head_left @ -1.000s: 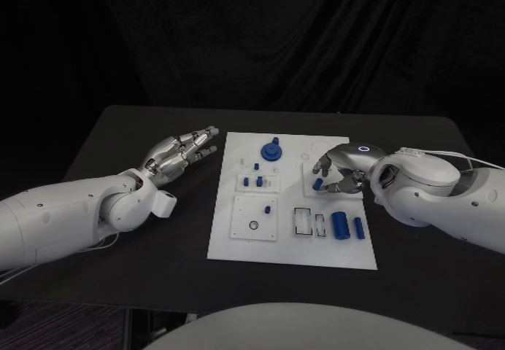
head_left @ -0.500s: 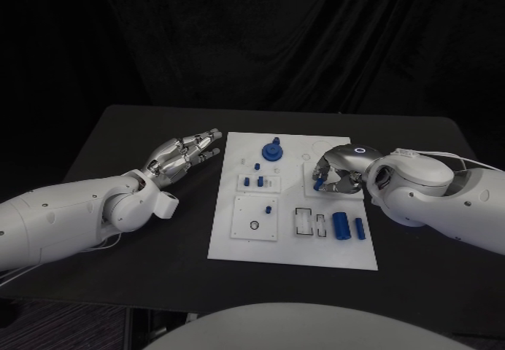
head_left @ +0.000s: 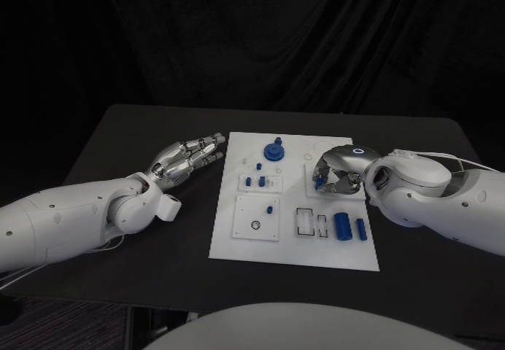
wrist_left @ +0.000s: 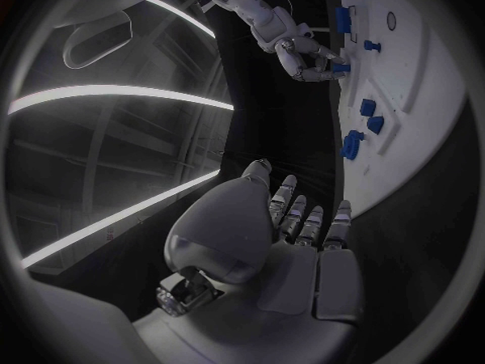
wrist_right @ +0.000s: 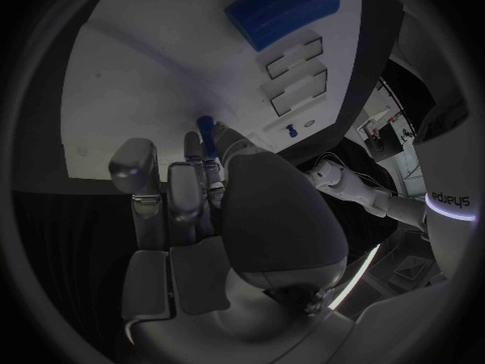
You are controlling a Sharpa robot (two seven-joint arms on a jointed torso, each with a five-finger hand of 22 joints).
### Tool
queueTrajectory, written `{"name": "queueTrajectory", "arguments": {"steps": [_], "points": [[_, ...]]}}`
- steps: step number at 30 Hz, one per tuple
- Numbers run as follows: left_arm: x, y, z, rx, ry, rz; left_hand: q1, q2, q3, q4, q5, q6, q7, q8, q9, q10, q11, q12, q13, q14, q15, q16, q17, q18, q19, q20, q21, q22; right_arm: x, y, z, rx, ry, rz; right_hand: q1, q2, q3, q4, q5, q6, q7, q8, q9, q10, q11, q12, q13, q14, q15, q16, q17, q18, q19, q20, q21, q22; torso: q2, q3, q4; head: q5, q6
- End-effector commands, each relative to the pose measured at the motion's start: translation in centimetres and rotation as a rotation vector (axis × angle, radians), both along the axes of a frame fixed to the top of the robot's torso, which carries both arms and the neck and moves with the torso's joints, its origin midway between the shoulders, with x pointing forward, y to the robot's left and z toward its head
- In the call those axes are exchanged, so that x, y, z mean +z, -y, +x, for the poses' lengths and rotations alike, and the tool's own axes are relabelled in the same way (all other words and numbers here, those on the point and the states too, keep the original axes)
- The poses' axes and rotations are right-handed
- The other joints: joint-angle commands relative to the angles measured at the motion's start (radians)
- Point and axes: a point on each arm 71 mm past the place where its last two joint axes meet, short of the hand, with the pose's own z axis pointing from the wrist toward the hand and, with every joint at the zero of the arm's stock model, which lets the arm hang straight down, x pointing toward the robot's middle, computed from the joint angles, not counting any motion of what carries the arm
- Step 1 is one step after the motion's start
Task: Assemble the parts on the task board
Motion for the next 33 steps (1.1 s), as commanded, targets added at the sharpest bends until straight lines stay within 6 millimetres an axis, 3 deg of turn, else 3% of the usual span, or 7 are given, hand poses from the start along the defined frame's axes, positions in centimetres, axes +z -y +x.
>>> {"name": "queueTrajectory", "arguments": {"steps": [1,5,7,9,15,27,33], "points": [[0.7,0.2,-0.1,-0.006,0.083,-0.083,0.014,0.001,0.000,-0.008,0.008,0.007,0.002,0.004,0.002,0.001,0.009,0.006,0.001,0.002,0.010,-0.001,0.001,0.019,0.002,0.007,0.001,0.000,-0.1,0.0,-0.1,0.004,-0.005,-0.003,-0.003,-0.002,0.005,0.000,-0.004,0.009,0.008,0.002,0.004,0.011,-0.003,0.000,-0.002,-0.001,-0.005,-0.004,-0.001,-0.017,0.001,-0.009,0.002,0.122,0.000,-0.0001,0.0000,0.002,0.000],[0.6,0.2,-0.1,-0.007,0.079,-0.082,0.017,0.002,0.004,-0.013,0.012,0.008,0.003,0.004,0.002,0.002,0.010,0.008,0.001,0.003,0.013,0.000,0.002,0.019,0.003,0.007,0.002,0.001,0.0,-0.1,-0.1,0.012,0.007,0.012,0.001,-0.002,0.009,-0.003,-0.002,0.030,0.010,0.011,0.011,0.016,-0.004,-0.003,-0.003,-0.001,-0.006,-0.006,-0.003,-0.017,0.000,-0.011,0.002,0.122,0.000,-0.0001,0.0000,0.003,0.000],[0.6,0.2,-0.2,-0.008,0.076,-0.081,0.018,0.002,0.005,-0.015,0.013,0.009,0.003,0.004,0.002,0.002,0.011,0.008,0.001,0.004,0.013,0.000,0.002,0.019,0.003,0.007,0.002,0.001,0.2,-0.2,-0.1,0.018,0.022,0.030,0.004,0.000,0.010,-0.006,0.001,0.067,0.007,0.030,0.024,0.028,-0.007,-0.003,-0.003,0.002,-0.009,-0.002,0.002,-0.019,0.004,-0.013,0.012,0.124,0.000,-0.0001,0.0001,0.002,0.000],[0.5,0.3,-0.2,-0.010,0.073,-0.082,0.018,0.002,0.006,-0.016,0.014,0.010,0.003,0.004,0.002,0.003,0.012,0.009,0.002,0.005,0.014,0.000,0.002,0.020,0.004,0.007,0.002,0.002,0.3,-0.2,-0.2,0.023,0.036,0.048,0.014,0.002,0.014,-0.015,0.011,0.108,-0.003,0.052,0.042,0.049,-0.015,-0.001,-0.002,0.005,-0.015,0.000,0.006,-0.019,0.006,-0.017,0.018,0.126,0.000,-0.0002,0.0001,0.004,0.000],[0.4,0.3,-0.3,-0.013,0.066,-0.081,0.020,0.002,0.009,-0.020,0.017,0.011,0.004,0.005,0.003,0.004,0.013,0.011,0.002,0.007,0.016,0.001,0.003,0.020,0.005,0.008,0.002,0.004,1.4,-0.3,-0.5,0.037,0.086,0.098,0.030,0.005,0.020,-0.028,0.022,0.152,-0.013,0.077,0.073,0.083,-0.028,-0.004,-0.003,0.008,-0.026,-0.001,0.006,-0.021,0.010,-0.027,0.027,0.128,-0.001,-0.0003,0.0001,0.008,0.000],[0.4,0.5,-0.4,-0.019,0.057,-0.080,0.021,0.003,0.012,-0.024,0.019,0.017,0.006,0.006,0.004,0.008,0.016,0.016,0.003,0.012,0.019,0.003,0.004,0.020,0.007,0.008,0.003,0.007,5.2,-1.3,-0.8,0.071,0.128,0.094,0.027,0.004,0.023,-0.026,0.036,0.149,-0.012,0.077,0.089,0.087,-0.027,-0.024,-0.011,0.004,-0.026,-0.013,-0.007,-0.020,0.006,-0.030,0.016,0.125,-0.001,-0.0006,0.0000,0.023,0.000],[0.2,0.7,-0.4,-0.027,0.053,-0.085,0.021,0.004,0.017,-0.028,0.021,0.016,0.008,0.006,0.004,0.013,0.022,0.023,0.004,0.020,0.026,0.007,0.007,0.020,0.011,0.010,0.005,0.013,5.3,-4.0,-2.5,0.184,0.097,0.103,0.031,0.004,0.028,-0.032,0.059,0.136,-0.004,0.069,0.102,0.085,-0.022,-0.048,-0.021,0.021,-0.023,0.014,0.027,-0.027,0.021,-0.029,0.060,0.135,-0.002,-0.0023,-0.0002,0.030,0.000]]}}
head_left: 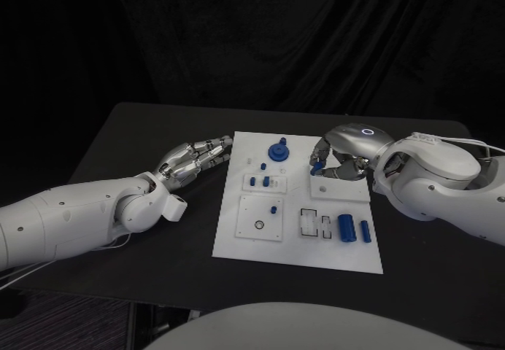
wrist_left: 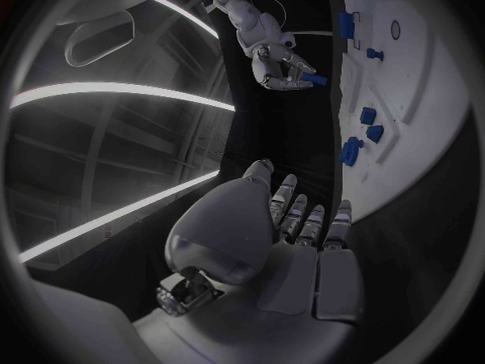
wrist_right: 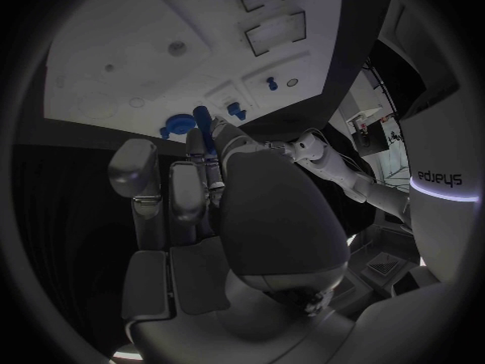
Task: Assemble the parts on the task board
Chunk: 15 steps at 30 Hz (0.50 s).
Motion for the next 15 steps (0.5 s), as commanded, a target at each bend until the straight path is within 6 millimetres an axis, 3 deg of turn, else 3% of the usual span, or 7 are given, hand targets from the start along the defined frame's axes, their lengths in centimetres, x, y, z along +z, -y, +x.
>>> {"name": "queueTrajectory", "arguments": {"steps": [1,6,15], "points": [[0.5,0.2,-0.1,-0.005,0.064,-0.072,0.009,0.002,0.003,-0.008,0.005,0.005,0.005,0.006,0.001,0.003,0.012,0.010,0.002,0.006,0.009,0.008,0.003,0.020,0.005,0.004,0.006,0.005,-0.4,-1.7,-1.3,0.085,-0.027,-0.014,0.005,0.008,0.004,-0.004,0.010,0.020,-0.017,0.010,0.079,0.002,0.005,-0.015,-0.005,0.025,-0.001,0.038,0.044,-0.023,0.026,-0.002,0.061,0.142,-0.001,-0.0014,-0.0002,0.003,0.000],[0.2,0.4,-0.2,-0.011,0.059,-0.077,0.009,0.002,0.005,-0.009,0.005,0.005,0.006,0.006,0.001,0.006,0.015,0.014,0.003,0.010,0.011,0.010,0.004,0.020,0.007,0.005,0.006,0.006,-1.8,-4.7,-3.6,0.237,-0.026,-0.039,0.013,0.006,0.008,-0.012,0.014,0.011,-0.012,0.003,0.083,-0.001,0.008,-0.026,-0.010,0.026,0.000,0.037,0.042,-0.023,0.027,-0.001,0.060,0.141,-0.001,-0.0015,-0.0001,0.012,0.000],[0.0,0.4,-0.4,-0.013,0.054,-0.080,0.008,0.001,0.007,-0.010,0.005,0.005,0.007,0.006,0.001,0.005,0.017,0.014,0.003,0.004,0.006,0.008,0.002,0.019,0.004,0.004,0.004,-0.003,-3.7,-7.6,-5.5,0.381,0.007,-0.057,0.019,0.003,0.013,-0.018,0.006,-0.002,-0.007,-0.009,0.086,-0.006,0.013,-0.042,-0.015,0.025,0.004,0.036,0.041,-0.023,0.027,0.002,0.064,0.141,0.000,-0.0014,0.0009,0.029,0.000]]}}
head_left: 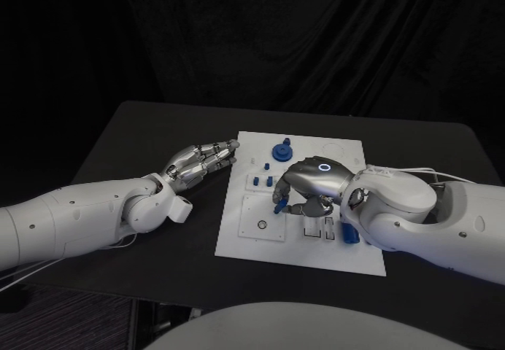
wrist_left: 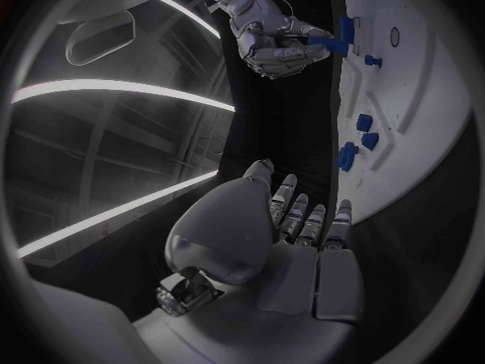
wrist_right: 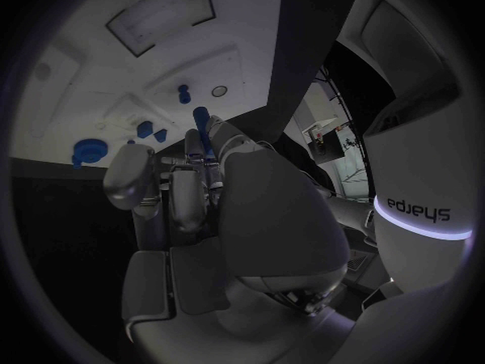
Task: Assemble the parts on the task board
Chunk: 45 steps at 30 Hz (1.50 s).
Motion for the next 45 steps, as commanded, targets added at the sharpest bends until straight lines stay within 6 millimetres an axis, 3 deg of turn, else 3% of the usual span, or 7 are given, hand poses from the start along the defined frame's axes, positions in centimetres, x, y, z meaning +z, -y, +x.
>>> {"name": "queueTrajectory", "arguments": {"steps": [1,16,19,24,29,35,45], "points": [[0.7,0.0,-0.1,0.003,0.070,-0.072,0.007,0.001,0.003,-0.006,0.005,0.001,0.003,0.006,0.001,0.002,0.007,0.005,0.001,-0.006,-0.005,0.000,-0.001,0.019,0.003,0.002,0.004,-0.003,-0.3,-0.7,-0.6,0.096,0.062,-0.034,0.000,0.006,0.002,-0.005,-0.008,-0.003,-0.007,-0.004,0.086,-0.001,0.008,-0.006,-0.002,0.004,0.005,-0.003,0.000,-0.009,0.004,0.004,0.004,0.141,0.000,0.0002,0.0004,0.007,0.000],[0.5,-0.7,-0.5,0.015,0.062,-0.063,0.007,0.001,0.004,-0.007,0.005,0.003,0.004,0.006,0.002,0.002,0.006,0.006,0.001,-0.005,-0.006,0.001,0.000,0.019,0.003,0.002,0.004,-0.002,-1.2,-2.6,-0.7,0.143,0.104,-0.054,0.005,0.002,0.004,-0.011,-0.013,-0.001,-0.006,-0.008,0.090,0.009,0.006,-0.009,-0.002,0.005,0.005,0.001,0.005,-0.010,0.005,0.005,0.012,0.142,-0.002,-0.0011,-0.0007,0.032,0.000],[0.5,-0.8,-0.5,0.016,0.061,-0.063,0.007,0.001,0.004,-0.007,0.006,0.003,0.004,0.006,0.002,0.002,0.006,0.006,0.001,-0.004,-0.006,0.001,0.000,0.019,0.003,0.002,0.004,-0.002,-1.4,-2.7,-0.6,0.145,0.108,-0.065,0.005,0.001,0.004,-0.011,-0.013,0.000,-0.007,-0.008,0.090,0.009,0.006,-0.010,-0.002,0.004,0.005,0.000,0.004,-0.010,0.005,0.005,0.013,0.142,-0.002,-0.0010,0.0009,0.032,0.000],[0.4,-0.7,-0.5,0.014,0.059,-0.064,0.007,0.000,0.004,-0.007,0.006,0.002,0.004,0.006,0.002,0.002,0.006,0.006,0.001,-0.004,-0.005,0.001,0.000,0.019,0.003,0.002,0.004,-0.001,-2.2,-2.9,-0.6,0.143,0.100,-0.081,0.004,-0.001,0.003,-0.011,-0.015,-0.001,-0.007,-0.010,0.091,0.010,0.006,-0.011,-0.002,0.004,0.005,-0.001,0.003,-0.009,0.004,0.005,0.012,0.142,-0.001,-0.0001,-0.0028,0.033,0.000],[0.2,-0.6,-0.5,0.010,0.054,-0.066,0.008,0.000,0.006,-0.010,0.008,0.001,0.004,0.006,0.001,0.002,0.006,0.006,0.001,-0.003,-0.001,0.002,0.000,0.020,0.005,0.002,0.005,0.002,-2.9,-3.0,-0.7,0.139,0.092,-0.082,0.001,-0.002,0.002,-0.009,-0.020,-0.001,-0.008,-0.011,0.092,0.012,0.006,-0.012,-0.002,0.003,0.005,-0.001,0.002,-0.009,0.004,0.005,0.011,0.142,-0.002,0.0000,0.0015,0.032,0.000],[-0.1,-0.5,-0.6,0.007,0.047,-0.067,0.008,0.001,0.007,-0.010,0.008,0.001,0.004,0.006,0.001,0.002,0.006,0.006,0.001,-0.002,0.000,0.002,0.000,0.020,0.005,0.002,0.005,0.003,-3.2,-2.9,-0.6,0.132,0.085,-0.089,-0.002,-0.003,0.002,-0.008,-0.025,0.000,-0.008,-0.012,0.092,0.013,0.006,-0.014,-0.002,0.003,0.005,-0.002,0.002,-0.009,0.003,0.005,0.011,0.142,-0.001,-0.0015,0.0000,0.033,0.000],[-0.5,-0.4,-0.8,0.002,0.036,-0.068,0.009,0.001,0.009,-0.012,0.008,0.002,0.004,0.006,0.002,0.003,0.007,0.008,0.002,-0.001,0.002,0.003,0.001,0.020,0.006,0.003,0.005,0.003,-3.7,-3.1,-0.7,0.126,0.082,-0.075,-0.005,-0.003,0.001,-0.006,-0.031,0.002,-0.010,-0.013,0.094,0.017,0.005,-0.015,-0.002,0.004,0.004,-0.001,0.004,-0.009,0.003,0.005,0.013,0.142,-0.001,-0.0001,-0.0001,0.036,0.000]]}}
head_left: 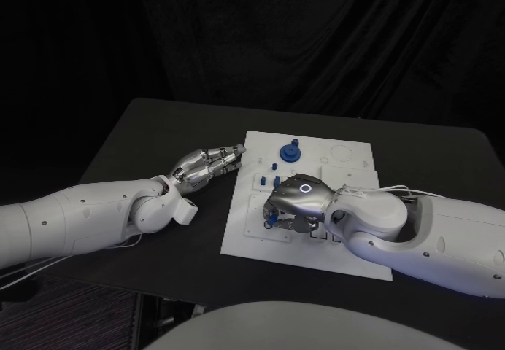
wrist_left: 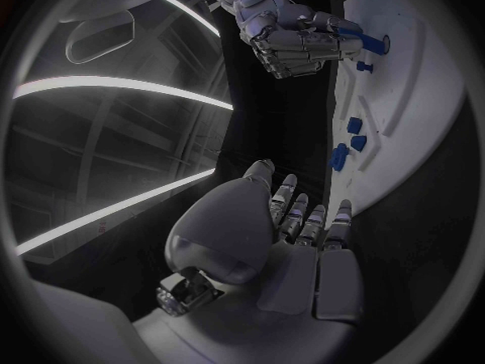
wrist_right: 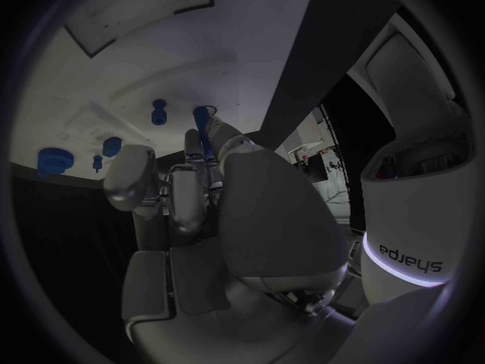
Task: Assemble the parts on the task board
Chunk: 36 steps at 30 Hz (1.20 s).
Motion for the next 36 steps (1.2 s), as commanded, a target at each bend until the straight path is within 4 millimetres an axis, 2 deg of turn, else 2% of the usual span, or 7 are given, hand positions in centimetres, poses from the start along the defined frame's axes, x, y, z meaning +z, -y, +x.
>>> {"name": "queueTrajectory", "arguments": {"steps": [1,22,28,29,30,34,36], "points": [[0.55,0.09,-0.05,0.001,0.062,-0.068,0.009,0.001,0.000,-0.003,0.005,0.002,0.004,0.006,0.001,0.003,0.007,0.005,0.001,0.003,0.006,0.003,0.001,0.020,0.006,0.003,0.005,0.001,-0.32,-0.06,-0.12,-0.002,0.006,-0.001,-0.007,0.001,-0.001,-0.001,-0.006,0.004,-0.004,0.003,0.093,0.006,-0.001,-0.004,0.000,0.001,0.002,0.000,0.000,-0.009,0.000,0.002,0.002,0.142,0.000,0.0006,0.0002,0.000,0.000],[0.17,0.18,-0.04,-0.006,0.049,-0.066,0.009,0.003,0.004,-0.005,0.005,0.002,0.005,0.006,0.001,0.003,0.009,0.006,0.001,0.006,0.009,0.004,0.002,0.019,0.008,0.005,0.007,0.006,-0.68,-0.25,-0.23,-0.003,-0.002,-0.007,-0.013,-0.001,-0.003,0.003,-0.018,0.005,-0.007,-0.001,0.095,0.009,-0.001,-0.009,-0.001,-0.002,0.001,-0.007,-0.008,-0.008,-0.003,0.002,-0.006,0.140,0.000,0.0001,0.0002,0.003,0.000],[0.12,0.24,-0.04,-0.008,0.047,-0.067,0.009,0.003,0.006,-0.006,0.005,0.003,0.005,0.006,0.001,0.003,0.009,0.006,0.001,0.007,0.011,0.005,0.002,0.019,0.009,0.005,0.007,0.006,-0.93,-0.20,-0.06,-0.024,-0.010,-0.037,-0.026,-0.016,-0.003,0.013,-0.029,-0.064,-0.011,-0.049,0.083,-0.050,0.019,-0.052,-0.014,-0.019,0.012,-0.031,-0.032,-0.002,-0.024,0.009,-0.049,0.130,0.000,0.0002,0.0002,0.001,0.000],[0.11,0.25,-0.04,-0.009,0.047,-0.067,0.009,0.003,0.006,-0.006,0.005,0.003,0.005,0.006,0.001,0.003,0.009,0.006,0.001,0.007,0.011,0.005,0.002,0.019,0.009,0.005,0.007,0.006,-0.96,-0.19,-0.02,-0.027,-0.011,-0.041,-0.028,-0.019,-0.003,0.015,-0.032,-0.082,-0.013,-0.060,0.079,-0.063,0.023,-0.059,-0.016,-0.023,0.014,-0.035,-0.036,-0.001,-0.027,0.010,-0.056,0.128,0.000,0.0003,0.0000,0.001,0.000],[0.11,0.26,-0.04,-0.009,0.047,-0.067,0.009,0.003,0.006,-0.006,0.005,0.003,0.005,0.006,0.001,0.003,0.009,0.006,0.001,0.007,0.011,0.005,0.002,0.019,0.009,0.005,0.007,0.006,-1.01,-0.15,0.04,-0.031,-0.012,-0.046,-0.039,-0.036,-0.011,0.020,-0.049,-0.206,-0.049,-0.126,0.050,-0.152,0.039,-0.101,-0.030,-0.042,0.013,-0.060,-0.063,0.009,-0.049,0.009,-0.107,0.117,0.000,0.0003,-0.0001,0.001,0.000],[0.10,0.27,-0.04,-0.009,0.047,-0.067,0.008,0.003,0.006,-0.006,0.005,0.004,0.005,0.007,0.002,0.003,0.009,0.006,0.001,0.007,0.011,0.005,0.002,0.019,0.009,0.006,0.007,0.005,-1.08,0.04,0.21,-0.041,-0.010,-0.045,-0.037,-0.051,-0.078,0.036,-0.089,-0.512,-0.125,-0.132,-0.062,-0.344,0.052,-0.114,-0.016,-0.090,0.024,-0.098,-0.103,0.021,-0.100,0.024,-0.199,0.099,0.000,0.0002,-0.0001,0.001,0.000],[0.09,0.24,-0.04,-0.009,0.047,-0.067,0.008,0.003,0.006,-0.006,0.005,0.004,0.005,0.007,0.002,0.003,0.009,0.006,0.001,0.007,0.011,0.005,0.002,0.019,0.009,0.006,0.007,0.005,-1.05,0.18,0.29,-0.044,-0.015,-0.032,-0.025,-0.056,-0.093,0.056,-0.091,-0.546,-0.130,-0.132,-0.081,-0.371,0.053,-0.096,-0.004,-0.095,0.026,-0.100,-0.106,0.022,-0.105,0.027,-0.209,0.098,0.000,0.0004,-0.0007,0.001,0.000]]}}
